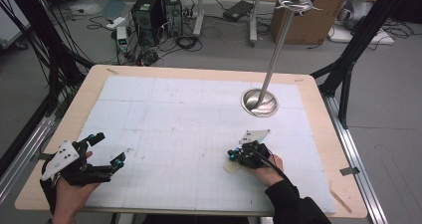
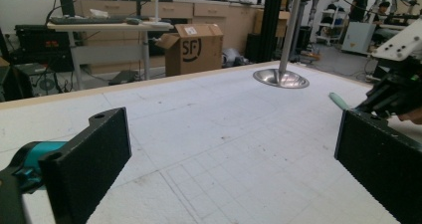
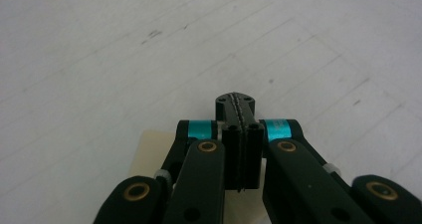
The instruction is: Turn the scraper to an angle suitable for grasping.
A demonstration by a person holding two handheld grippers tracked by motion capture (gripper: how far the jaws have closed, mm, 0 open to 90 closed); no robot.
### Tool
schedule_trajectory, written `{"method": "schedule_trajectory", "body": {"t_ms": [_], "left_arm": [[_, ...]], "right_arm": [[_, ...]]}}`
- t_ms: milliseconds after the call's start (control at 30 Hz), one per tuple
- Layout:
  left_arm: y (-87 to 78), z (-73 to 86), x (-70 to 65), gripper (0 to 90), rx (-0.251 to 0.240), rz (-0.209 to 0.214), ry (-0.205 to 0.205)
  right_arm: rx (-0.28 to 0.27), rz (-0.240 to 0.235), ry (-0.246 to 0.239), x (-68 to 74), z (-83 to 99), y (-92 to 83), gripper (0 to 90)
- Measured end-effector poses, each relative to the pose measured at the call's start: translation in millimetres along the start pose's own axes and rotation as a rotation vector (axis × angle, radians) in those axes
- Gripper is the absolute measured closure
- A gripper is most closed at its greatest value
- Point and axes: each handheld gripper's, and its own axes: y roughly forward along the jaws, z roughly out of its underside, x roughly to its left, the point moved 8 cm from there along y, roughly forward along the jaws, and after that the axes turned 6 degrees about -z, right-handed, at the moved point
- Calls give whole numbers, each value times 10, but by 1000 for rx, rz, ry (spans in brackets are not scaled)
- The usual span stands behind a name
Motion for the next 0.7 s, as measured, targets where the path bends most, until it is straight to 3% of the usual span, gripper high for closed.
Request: {"method": "schedule_trajectory", "body": {"t_ms": [167, 333, 467, 500, 567, 633, 700], "left_arm": [[-18, -1, 6, 17, 0, -4, 3], [-32, -8, -3, 17, -2, -6, 6], [-27, -12, -9, 17, -1, -7, 7], [-27, -14, -12, 17, -1, -6, 9], [-24, -19, -20, 17, -3, -7, 6], [-19, -16, -19, 17, 1, -5, 10], [-10, -16, -20, 17, -1, -4, 9]], "right_arm": [[0, 5, -41, 117, 152, -133, 900], [-8, 1, -53, 224, 327, -290, 900], [-3, 11, -97, 249, 336, -343, 900], [-23, 17, -99, 242, 304, -371, 900], [-76, 50, -101, 178, 223, -478, 900], [-94, 91, -86, 51, 194, -576, 900], [-88, 161, -39, -196, 238, -674, 900]]}}
